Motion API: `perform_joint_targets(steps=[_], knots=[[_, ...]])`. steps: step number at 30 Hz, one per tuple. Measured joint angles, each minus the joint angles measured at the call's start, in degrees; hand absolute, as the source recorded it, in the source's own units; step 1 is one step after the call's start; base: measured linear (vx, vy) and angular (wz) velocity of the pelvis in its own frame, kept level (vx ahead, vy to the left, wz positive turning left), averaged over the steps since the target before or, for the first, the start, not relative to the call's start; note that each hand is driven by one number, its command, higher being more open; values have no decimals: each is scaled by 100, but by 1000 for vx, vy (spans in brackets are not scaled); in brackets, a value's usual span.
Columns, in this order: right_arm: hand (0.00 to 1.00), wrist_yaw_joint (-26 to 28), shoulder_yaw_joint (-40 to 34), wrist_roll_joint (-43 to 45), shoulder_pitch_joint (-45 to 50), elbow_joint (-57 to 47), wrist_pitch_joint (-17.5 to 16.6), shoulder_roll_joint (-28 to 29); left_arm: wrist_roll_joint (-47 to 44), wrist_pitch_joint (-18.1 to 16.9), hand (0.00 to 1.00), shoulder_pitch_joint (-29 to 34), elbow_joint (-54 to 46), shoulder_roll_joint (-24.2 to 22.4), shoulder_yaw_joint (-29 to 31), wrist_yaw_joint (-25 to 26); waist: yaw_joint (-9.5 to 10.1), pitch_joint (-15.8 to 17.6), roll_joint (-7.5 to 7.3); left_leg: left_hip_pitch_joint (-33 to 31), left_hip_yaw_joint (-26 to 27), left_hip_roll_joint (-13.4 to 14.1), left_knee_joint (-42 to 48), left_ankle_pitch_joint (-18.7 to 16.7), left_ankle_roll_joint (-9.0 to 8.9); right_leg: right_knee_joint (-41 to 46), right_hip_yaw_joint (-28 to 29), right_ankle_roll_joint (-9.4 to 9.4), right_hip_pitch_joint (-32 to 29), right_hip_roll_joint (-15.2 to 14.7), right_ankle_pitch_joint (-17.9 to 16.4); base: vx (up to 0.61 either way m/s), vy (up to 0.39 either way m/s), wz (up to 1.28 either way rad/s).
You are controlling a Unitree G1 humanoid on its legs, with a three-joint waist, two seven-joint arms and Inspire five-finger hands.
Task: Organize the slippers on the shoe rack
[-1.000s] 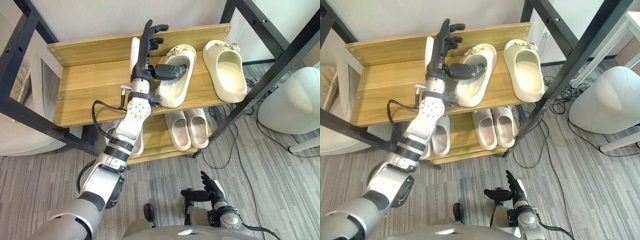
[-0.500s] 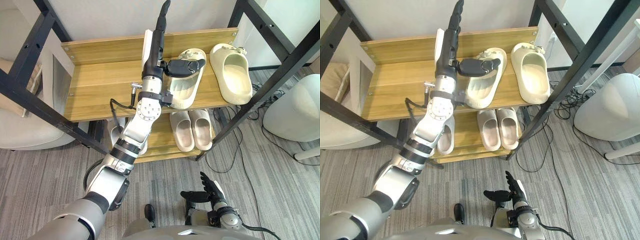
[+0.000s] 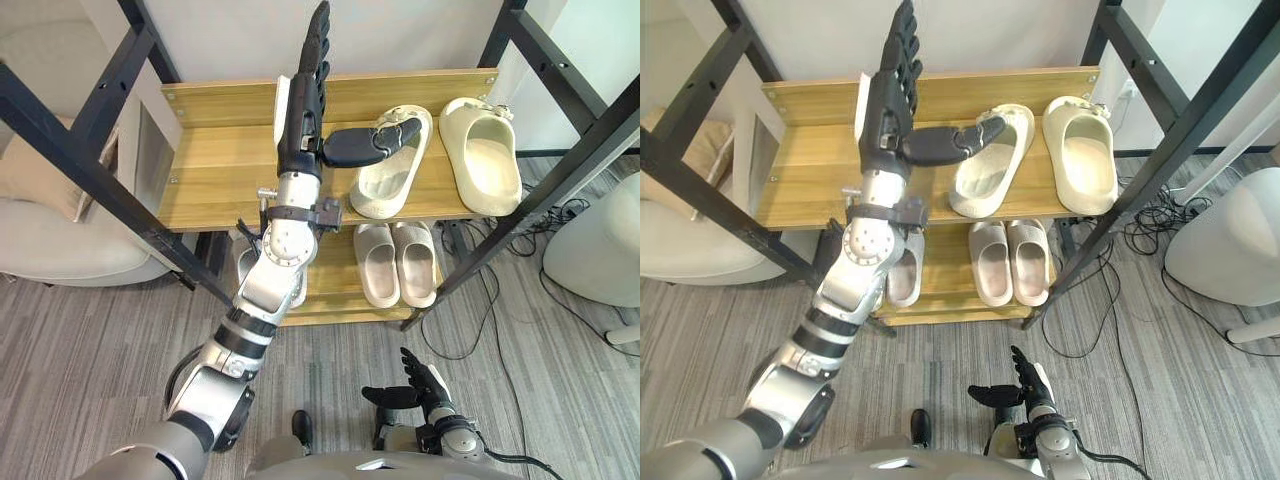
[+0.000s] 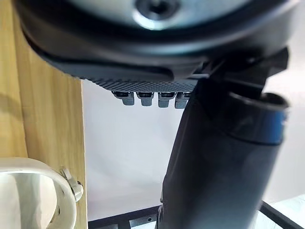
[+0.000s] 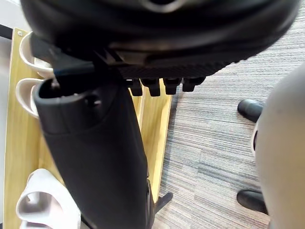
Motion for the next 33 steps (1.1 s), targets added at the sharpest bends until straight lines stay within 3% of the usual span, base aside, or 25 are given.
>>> perform_joint_targets(steps=[7, 20, 33], knots=[[100, -6, 118, -3, 0, 38, 27, -47, -443, -53, 100, 634, -196, -14, -258, -246, 155, -6, 1, 17, -88, -1, -13, 40, -14, 0, -88, 0, 62, -5, -3, -17, -5, 7], [100, -89, 339, -1, -151, 216, 91, -98, -890, -62, 100, 1225, 162, -103, -903, -616, 160, -66, 21, 123, -158, -8, -98, 85, -9, -20, -194, -14, 163, 3, -19, -3, 1, 3], [100, -128, 342, 0, -170, 260, 94, -34, -841, -194, 100, 1248, 421, -99, -1079, -719, 153, -97, -64, 206, -158, 7, -247, 163, -17, -23, -200, -15, 176, 18, -24, -5, 0, 1]])
